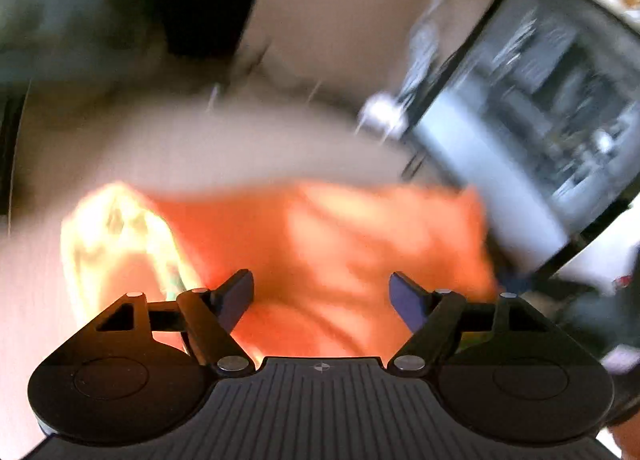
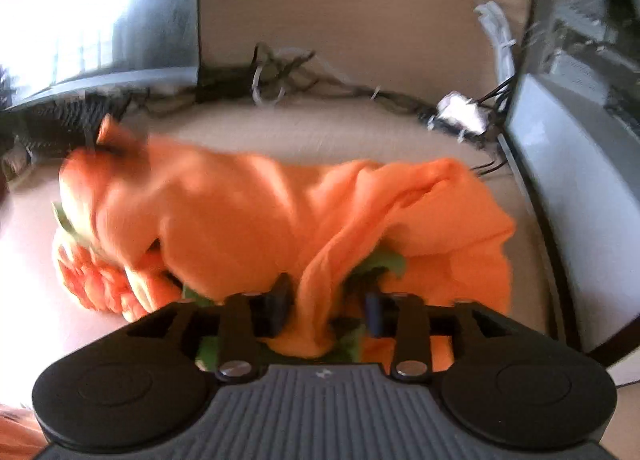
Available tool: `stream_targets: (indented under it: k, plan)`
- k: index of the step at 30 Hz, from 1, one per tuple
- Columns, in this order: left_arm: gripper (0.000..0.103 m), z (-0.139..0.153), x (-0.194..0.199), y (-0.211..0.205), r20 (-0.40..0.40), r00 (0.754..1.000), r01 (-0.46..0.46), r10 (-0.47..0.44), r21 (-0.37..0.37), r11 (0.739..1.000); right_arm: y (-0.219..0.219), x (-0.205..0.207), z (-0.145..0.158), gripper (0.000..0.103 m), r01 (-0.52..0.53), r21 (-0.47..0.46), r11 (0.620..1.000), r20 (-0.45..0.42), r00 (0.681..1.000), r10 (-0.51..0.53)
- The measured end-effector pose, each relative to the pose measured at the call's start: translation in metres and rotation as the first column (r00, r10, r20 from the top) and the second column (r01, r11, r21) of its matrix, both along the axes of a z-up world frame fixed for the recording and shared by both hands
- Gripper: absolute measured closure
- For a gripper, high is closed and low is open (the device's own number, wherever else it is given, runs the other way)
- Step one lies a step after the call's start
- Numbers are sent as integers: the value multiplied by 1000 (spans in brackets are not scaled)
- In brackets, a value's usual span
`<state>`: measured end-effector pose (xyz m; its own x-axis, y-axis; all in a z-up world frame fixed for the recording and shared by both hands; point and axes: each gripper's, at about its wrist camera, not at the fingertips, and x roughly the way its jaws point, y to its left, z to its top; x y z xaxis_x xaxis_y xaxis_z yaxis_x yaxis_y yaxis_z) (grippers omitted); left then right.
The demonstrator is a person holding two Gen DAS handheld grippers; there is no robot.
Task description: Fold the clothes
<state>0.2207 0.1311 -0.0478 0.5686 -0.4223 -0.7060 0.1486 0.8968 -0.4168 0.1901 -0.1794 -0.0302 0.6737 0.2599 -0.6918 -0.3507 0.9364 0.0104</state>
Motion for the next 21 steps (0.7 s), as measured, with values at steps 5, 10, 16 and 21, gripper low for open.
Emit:
stream_targets:
  k: [5, 10, 16, 21]
  plan:
    - [9, -6, -16, -14, -3, 1000, -8, 9, 43, 999, -9, 0, 44, 46, 12, 152, 988, 82, 996, -25]
    - [7, -8, -19, -26, -17, 1000, -8, 10, 110, 994, 1, 34, 26, 43, 5, 319, 948, -15, 1000, 0]
    - [6, -10, -25, -33, -5, 1000, -8, 9, 181, 983, -10, 42, -39, 43, 104, 257, 961, -139, 988, -69]
    - [4, -12, -27, -39, 14, 1000, -13, 10, 213, 977, -7, 36, -42, 34, 88, 249, 964, -122, 991, -58]
